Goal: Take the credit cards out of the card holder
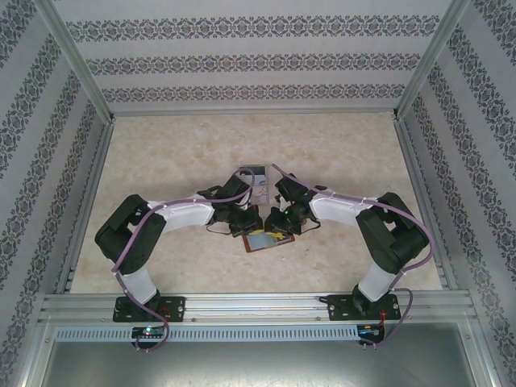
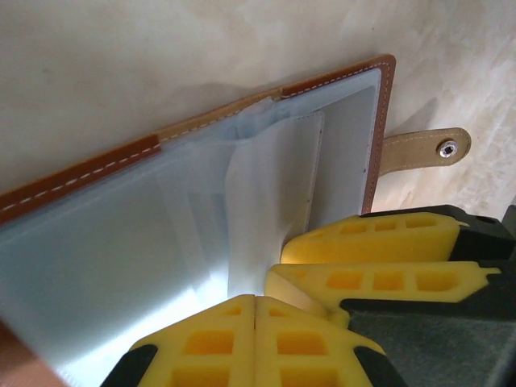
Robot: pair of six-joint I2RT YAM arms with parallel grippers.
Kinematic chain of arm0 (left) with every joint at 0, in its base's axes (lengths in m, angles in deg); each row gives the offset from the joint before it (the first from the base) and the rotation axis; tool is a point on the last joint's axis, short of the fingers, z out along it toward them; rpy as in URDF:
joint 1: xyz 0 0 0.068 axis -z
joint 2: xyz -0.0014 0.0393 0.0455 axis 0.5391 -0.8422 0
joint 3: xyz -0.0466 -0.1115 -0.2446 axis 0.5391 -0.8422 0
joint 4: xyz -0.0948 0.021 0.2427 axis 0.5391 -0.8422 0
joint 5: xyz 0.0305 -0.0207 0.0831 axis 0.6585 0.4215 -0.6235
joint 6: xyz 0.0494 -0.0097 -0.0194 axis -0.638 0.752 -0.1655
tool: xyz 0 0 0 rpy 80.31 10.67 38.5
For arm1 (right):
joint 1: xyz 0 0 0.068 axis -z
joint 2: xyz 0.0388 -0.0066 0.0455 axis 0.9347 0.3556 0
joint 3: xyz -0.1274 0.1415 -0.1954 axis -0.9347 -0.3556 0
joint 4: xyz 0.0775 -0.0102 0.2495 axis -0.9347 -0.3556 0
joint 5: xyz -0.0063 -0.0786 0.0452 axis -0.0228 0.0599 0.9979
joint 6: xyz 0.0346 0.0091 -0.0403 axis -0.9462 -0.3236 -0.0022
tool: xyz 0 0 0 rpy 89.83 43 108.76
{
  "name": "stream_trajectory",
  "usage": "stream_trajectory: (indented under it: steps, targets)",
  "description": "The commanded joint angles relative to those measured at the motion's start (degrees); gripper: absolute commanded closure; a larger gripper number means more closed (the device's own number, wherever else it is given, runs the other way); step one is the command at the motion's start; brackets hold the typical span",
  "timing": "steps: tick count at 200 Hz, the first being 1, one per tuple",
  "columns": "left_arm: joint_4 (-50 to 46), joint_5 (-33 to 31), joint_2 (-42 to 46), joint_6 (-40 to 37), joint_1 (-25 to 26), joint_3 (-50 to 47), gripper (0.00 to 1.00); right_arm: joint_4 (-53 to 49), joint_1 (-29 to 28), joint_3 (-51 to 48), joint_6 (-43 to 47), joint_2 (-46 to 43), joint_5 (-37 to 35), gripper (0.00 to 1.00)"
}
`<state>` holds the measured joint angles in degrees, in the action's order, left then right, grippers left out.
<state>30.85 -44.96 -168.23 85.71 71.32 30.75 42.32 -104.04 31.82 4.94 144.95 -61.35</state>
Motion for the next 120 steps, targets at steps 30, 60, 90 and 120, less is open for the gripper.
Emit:
stream_trajectory:
  steps: [30, 60, 90, 120]
  targets:
    - [4.57, 1.73, -3.11, 2.54, 0.88, -1.3, 0.99, 1.76, 0.62, -1.43, -1.2, -1.5, 1.41, 0.76]
    - [1.26, 0.26, -4.64, 1.58, 0.87, -1.56, 0.99, 1.71, 0.68, -1.52, -1.37, -2.08, 1.34, 0.76]
    - [-1.79, -1.43, -5.35, 0.03, 0.87, -1.64, 0.99, 0.53, 1.42, -1.34, -0.97, -3.89, 0.56, 0.69]
    - [-1.78, -1.38, -5.43, -0.02, 0.89, -2.44, 0.99, -1.79, 3.28, -0.99, 0.98, -5.44, -1.33, 0.65]
